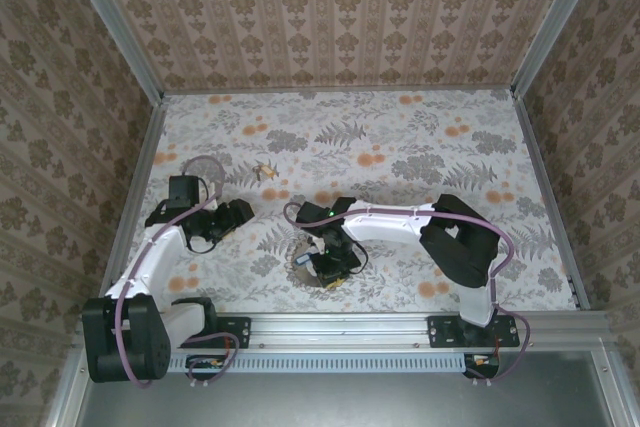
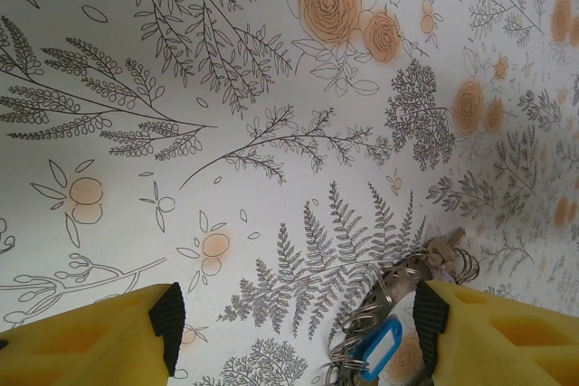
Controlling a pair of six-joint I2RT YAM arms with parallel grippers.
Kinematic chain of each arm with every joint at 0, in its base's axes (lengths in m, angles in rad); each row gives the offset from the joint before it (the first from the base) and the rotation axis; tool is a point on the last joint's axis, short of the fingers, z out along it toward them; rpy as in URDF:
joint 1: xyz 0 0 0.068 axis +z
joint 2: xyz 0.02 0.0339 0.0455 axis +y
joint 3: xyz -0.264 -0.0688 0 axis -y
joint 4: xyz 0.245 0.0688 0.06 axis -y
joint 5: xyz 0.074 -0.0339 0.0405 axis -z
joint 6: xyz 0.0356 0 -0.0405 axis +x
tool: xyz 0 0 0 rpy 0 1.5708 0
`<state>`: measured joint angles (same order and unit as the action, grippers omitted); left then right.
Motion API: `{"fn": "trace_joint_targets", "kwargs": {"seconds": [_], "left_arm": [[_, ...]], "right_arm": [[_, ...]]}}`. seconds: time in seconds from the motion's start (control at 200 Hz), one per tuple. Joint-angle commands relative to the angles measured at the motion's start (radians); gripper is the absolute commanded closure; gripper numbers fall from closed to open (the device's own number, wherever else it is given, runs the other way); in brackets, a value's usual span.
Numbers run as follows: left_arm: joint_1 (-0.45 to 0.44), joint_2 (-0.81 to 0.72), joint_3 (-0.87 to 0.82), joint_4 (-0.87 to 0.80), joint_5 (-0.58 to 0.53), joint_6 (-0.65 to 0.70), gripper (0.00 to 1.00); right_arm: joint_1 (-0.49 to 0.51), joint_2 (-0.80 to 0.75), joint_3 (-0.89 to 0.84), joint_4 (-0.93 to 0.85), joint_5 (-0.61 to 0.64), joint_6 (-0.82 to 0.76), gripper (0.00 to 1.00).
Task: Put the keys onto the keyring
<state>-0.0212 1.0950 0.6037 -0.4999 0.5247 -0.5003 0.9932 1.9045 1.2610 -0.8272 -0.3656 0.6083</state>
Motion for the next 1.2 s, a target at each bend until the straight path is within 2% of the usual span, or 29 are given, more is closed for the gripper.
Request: {"fn": "trace_joint_targets", "kwargs": {"seconds": [0.0,0.185,0.38,0.715,0.875,1.055,1.2], "left_arm": [[0.000,0.002,-0.008,0.007,0.020,0.025,0.29],[0.000,0.002,-0.010,0.012,0.023,0.023,0.30],[-0.001,-0.001,-0.012,0.013,0.024,0.020,0.29],[-0.001,-0.007,-0.010,0.011,0.026,0.023,0.30],[-0.001,-0.012,-0.007,0.007,0.028,0.032,0.29],[-0.001,-0.044,-0.011,0.042,0.065,0.044,0.29],[-0.038,-0.112,-0.010,0.140,0.106,0.079,0.31]], "right_arm": [[0.008,-0.033,-0.009,-0.012,0.029,0.013,0.82],[0.010,-0.032,-0.011,-0.010,0.022,0.011,0.86],[0.012,-0.025,-0.011,-0.009,0.016,0.009,0.80],[0.015,-0.006,0.000,-0.013,-0.002,-0.005,0.82],[0.019,-0.009,0.003,-0.013,-0.001,-0.008,0.90],[0.032,-0.063,-0.016,0.003,0.052,-0.019,0.98],[0.036,-0.175,-0.041,0.020,0.190,-0.072,1.00]]}}
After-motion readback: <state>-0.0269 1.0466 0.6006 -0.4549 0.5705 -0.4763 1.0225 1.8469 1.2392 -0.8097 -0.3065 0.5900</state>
